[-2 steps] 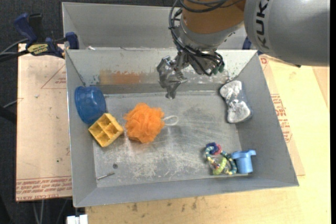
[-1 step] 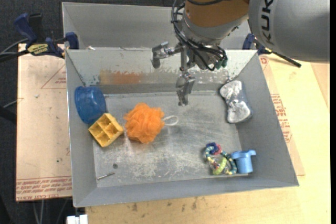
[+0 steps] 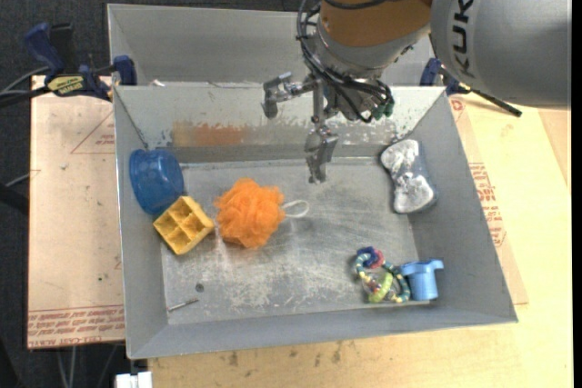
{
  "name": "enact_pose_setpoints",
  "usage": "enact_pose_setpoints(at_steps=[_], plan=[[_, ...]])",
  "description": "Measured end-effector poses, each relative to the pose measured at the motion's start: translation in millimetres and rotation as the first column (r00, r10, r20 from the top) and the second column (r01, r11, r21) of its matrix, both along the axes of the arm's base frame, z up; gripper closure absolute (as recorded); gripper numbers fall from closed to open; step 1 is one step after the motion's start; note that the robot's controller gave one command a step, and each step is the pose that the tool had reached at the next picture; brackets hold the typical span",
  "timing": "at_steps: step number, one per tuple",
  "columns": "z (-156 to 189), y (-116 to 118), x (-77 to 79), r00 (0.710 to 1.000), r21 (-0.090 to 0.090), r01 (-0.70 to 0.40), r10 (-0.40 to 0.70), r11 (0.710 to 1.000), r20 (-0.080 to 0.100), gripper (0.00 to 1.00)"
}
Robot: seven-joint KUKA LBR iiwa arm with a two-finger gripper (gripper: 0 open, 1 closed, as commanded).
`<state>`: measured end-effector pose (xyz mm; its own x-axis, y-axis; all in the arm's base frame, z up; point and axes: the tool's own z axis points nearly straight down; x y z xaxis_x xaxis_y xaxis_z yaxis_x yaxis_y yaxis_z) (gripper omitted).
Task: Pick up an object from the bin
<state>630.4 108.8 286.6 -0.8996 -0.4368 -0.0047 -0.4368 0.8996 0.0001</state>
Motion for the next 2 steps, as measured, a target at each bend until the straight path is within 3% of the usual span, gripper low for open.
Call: enact_pose_setpoints(at_steps=[1,2], plan=[[0,0,0.0,1.000,0.000,0.000,0.000,1.000,0.000,0.00],[-16,11,-25.7,0.984,-0.001,-0.178,0.178,0.984,-0.001,0.00]])
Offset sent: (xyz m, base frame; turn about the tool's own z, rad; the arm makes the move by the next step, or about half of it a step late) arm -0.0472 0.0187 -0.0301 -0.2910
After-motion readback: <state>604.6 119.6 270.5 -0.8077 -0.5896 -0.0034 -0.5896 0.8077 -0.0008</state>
